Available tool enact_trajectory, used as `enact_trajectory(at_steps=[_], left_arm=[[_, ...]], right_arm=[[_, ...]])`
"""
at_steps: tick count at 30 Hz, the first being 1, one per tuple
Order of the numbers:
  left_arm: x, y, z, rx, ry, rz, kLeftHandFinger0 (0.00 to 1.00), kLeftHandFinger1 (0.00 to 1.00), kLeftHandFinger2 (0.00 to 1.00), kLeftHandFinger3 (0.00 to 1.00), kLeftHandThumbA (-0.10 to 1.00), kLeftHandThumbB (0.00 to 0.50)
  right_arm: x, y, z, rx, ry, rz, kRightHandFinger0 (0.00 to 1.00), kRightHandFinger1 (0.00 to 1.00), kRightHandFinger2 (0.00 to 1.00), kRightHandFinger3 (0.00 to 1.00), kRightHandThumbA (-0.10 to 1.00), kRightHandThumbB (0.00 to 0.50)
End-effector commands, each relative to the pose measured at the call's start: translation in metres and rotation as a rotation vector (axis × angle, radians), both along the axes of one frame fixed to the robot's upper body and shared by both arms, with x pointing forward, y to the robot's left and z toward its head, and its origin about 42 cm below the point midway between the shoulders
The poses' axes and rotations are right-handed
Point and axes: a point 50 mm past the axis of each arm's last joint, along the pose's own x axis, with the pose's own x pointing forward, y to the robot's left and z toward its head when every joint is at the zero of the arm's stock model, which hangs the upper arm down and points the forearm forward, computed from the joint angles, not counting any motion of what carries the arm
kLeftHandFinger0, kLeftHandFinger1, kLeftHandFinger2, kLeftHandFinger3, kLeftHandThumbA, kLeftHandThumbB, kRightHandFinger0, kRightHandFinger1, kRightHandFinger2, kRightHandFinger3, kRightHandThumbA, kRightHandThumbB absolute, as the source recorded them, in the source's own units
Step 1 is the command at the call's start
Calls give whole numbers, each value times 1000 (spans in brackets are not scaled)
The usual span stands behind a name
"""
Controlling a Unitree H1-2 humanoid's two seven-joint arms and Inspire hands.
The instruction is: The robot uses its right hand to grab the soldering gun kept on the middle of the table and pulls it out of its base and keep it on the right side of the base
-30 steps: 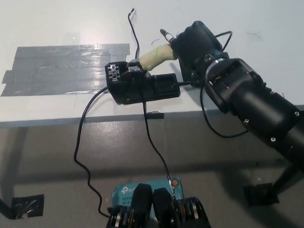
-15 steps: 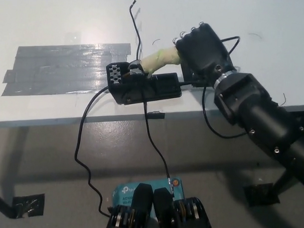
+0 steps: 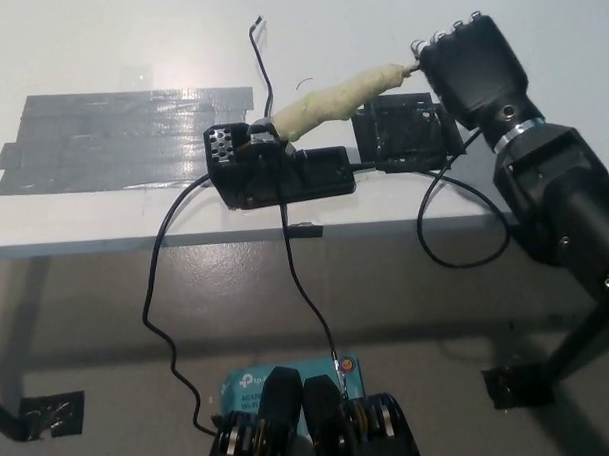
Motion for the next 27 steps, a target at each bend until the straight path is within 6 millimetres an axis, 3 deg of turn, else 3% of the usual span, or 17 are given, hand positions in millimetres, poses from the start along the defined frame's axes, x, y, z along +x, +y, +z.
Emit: enact_trajectory(at_steps=[1, 2, 3, 4, 7, 8, 10, 14, 15, 16, 17, 21, 23, 24, 25, 26, 27], left_arm=[[-3, 3, 5, 12, 5, 5, 808, 885, 1000, 1000, 703, 190], [-3, 3, 5, 9, 6, 9, 814, 889, 1000, 1000, 701, 190], [-3, 3, 5, 9, 7, 6, 831, 906, 1000, 1000, 731, 193], [-3, 3, 5, 14, 8, 3, 852, 928, 1000, 1000, 765, 197], [-3, 3, 5, 14, 11, 4, 861, 936, 1000, 1000, 783, 202], [-3, 3, 5, 16, 12, 1, 876, 953, 1000, 1000, 823, 210], [-5, 3, 5, 9, 15, 6, 897, 975, 1000, 1000, 849, 214], [-8, 4, 3, 14, 20, 12, 957, 1000, 1000, 1000, 927, 236], [-8, 4, 4, 14, 21, 12, 962, 1000, 1000, 1000, 928, 237], [-6, 5, 5, 16, 19, 11, 983, 1000, 1000, 1000, 935, 247], [-6, 4, 5, 17, 17, 11, 993, 1000, 1000, 1000, 939, 255], [-5, 5, 6, 13, 17, 14, 951, 1000, 1000, 1000, 916, 251], [-5, 6, 6, 11, 18, 16, 945, 1000, 1000, 1000, 910, 252], [-5, 5, 7, 20, 18, 7, 931, 1000, 1000, 1000, 904, 240], [-5, 5, 7, 27, 18, 0, 924, 1000, 1000, 1000, 901, 232], [-5, 4, 7, 28, 18, -7, 911, 997, 1000, 1000, 888, 208], [-5, 3, 8, 29, 19, -12, 884, 955, 1000, 1000, 874, 215]], right_arm=[[7, -8, 50, 17, -134, 16, 0, 0, 321, 106, -100, 113], [7, -8, 50, 20, -136, 17, 0, 0, 321, 76, -100, 116], [8, -12, 50, 18, -154, 18, 0, 0, 306, 36, -100, 160], [7, -15, 50, 37, -172, 38, 0, 0, 291, 0, -100, 108], [7, -17, 49, 42, -174, 37, 0, 0, 291, 0, -100, 46], [5, -18, 49, 50, -156, 44, 0, 2, 348, 135, -100, 20], [4, -18, 47, 97, -116, 62, 0, 0, 213, 97, -100, 0], [3, -16, 43, 198, -72, 98, 0, 0, 2, 0, -100, 0], [3, -16, 43, 199, -72, 99, 0, 0, 0, 0, -100, 0], [1, -14, 45, 200, -80, 118, 0, 13, 115, 89, -100, 0], [0, -11, 46, 206, -78, 132, 0, 1, 131, 115, -100, 0], [-1, 1, 47, 203, -64, 193, 0, 4, 7, 33, -100, 44], [0, 4, 46, 199, -56, 203, 0, 23, 125, 35, -100, 79], [-1, 14, 45, 211, 36, 183, 0, 75, 278, 94, -100, 36], [-1, 19, 44, 212, 86, 173, 0, 94, 315, 304, -100, 51], [-2, 27, 45, 159, 199, 104, 420, 596, 931, 1000, 19, 138], [-4, 31, 44, 124, 262, 78, 755, 914, 1000, 1000, 169, 168]])
